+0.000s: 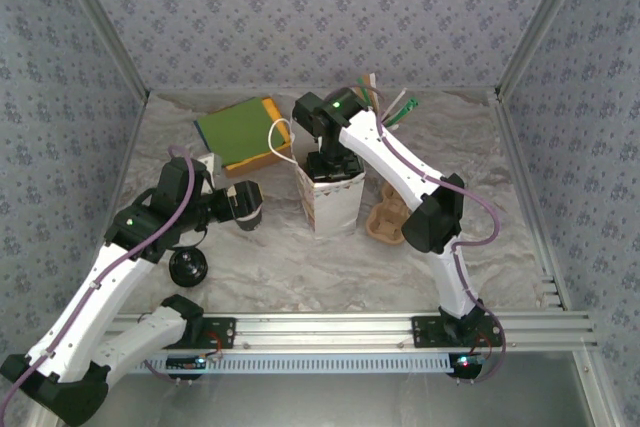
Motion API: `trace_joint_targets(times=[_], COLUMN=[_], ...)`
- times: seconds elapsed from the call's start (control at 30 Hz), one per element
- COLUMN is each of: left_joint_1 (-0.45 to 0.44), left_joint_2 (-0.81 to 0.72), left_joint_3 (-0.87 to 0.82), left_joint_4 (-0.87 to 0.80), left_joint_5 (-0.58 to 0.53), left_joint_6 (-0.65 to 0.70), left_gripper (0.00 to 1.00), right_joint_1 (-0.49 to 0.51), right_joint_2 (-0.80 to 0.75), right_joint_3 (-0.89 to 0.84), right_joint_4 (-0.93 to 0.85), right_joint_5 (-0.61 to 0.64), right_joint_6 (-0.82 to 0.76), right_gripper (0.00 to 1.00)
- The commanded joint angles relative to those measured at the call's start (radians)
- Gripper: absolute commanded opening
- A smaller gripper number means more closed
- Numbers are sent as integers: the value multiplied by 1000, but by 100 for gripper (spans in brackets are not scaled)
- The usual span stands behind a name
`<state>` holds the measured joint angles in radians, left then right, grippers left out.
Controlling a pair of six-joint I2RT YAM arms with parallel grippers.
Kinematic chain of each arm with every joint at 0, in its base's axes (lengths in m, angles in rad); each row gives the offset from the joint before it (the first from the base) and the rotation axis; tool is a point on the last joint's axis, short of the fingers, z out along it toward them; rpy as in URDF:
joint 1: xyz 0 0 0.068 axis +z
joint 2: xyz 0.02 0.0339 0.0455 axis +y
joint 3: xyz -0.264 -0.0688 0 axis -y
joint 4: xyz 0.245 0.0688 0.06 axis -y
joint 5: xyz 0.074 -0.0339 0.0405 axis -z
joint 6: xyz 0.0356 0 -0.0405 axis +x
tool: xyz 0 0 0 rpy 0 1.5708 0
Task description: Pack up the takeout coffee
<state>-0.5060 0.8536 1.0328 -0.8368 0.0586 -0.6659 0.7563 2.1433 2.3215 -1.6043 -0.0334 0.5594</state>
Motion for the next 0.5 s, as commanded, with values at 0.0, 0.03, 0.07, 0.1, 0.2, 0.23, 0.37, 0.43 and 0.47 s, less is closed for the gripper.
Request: trace_joint_targets(times=[0.0, 0.03, 0.07, 0.1, 0.2, 0.23, 0.37, 0.43, 0.47], left_joint_1=[-3, -4, -4, -3, -3, -5, -4, -4, -3], left_joint_2=[-5, -7, -7, -7, -8, -9, -10, -10, -9], left_joint_3=[2, 0, 0, -1, -1, 0, -4, -5, -6], left_joint_4=[3, 4, 4, 4, 4, 4, 4, 3, 5], left_joint_5=[6, 5, 6, 6, 7, 7, 9, 10, 9], left_joint_6=[-2, -2, -2, -2, -4, -4, -5, -7, -8], left_gripper=[99, 100, 99, 100, 100, 100, 100, 100, 100], right_joint_1=[3, 3, 2, 2, 0, -1, -2, -3, -3], right_joint_2=[7, 5, 3, 1, -5, -5, -10, -12, -13], right_joint_3=[16, 15, 13, 11, 0, -2, -7, -10, -12], right_joint_4=[-191, -192, -192, -191, -186, -186, -184, -183, -184], right_joint_5=[4, 6, 8, 8, 8, 8, 11, 13, 12], right_joint_6=[-10, -10, -10, -10, -9, -9, -9, -9, -9], right_gripper=[68, 68, 68, 68, 68, 68, 68, 68, 68])
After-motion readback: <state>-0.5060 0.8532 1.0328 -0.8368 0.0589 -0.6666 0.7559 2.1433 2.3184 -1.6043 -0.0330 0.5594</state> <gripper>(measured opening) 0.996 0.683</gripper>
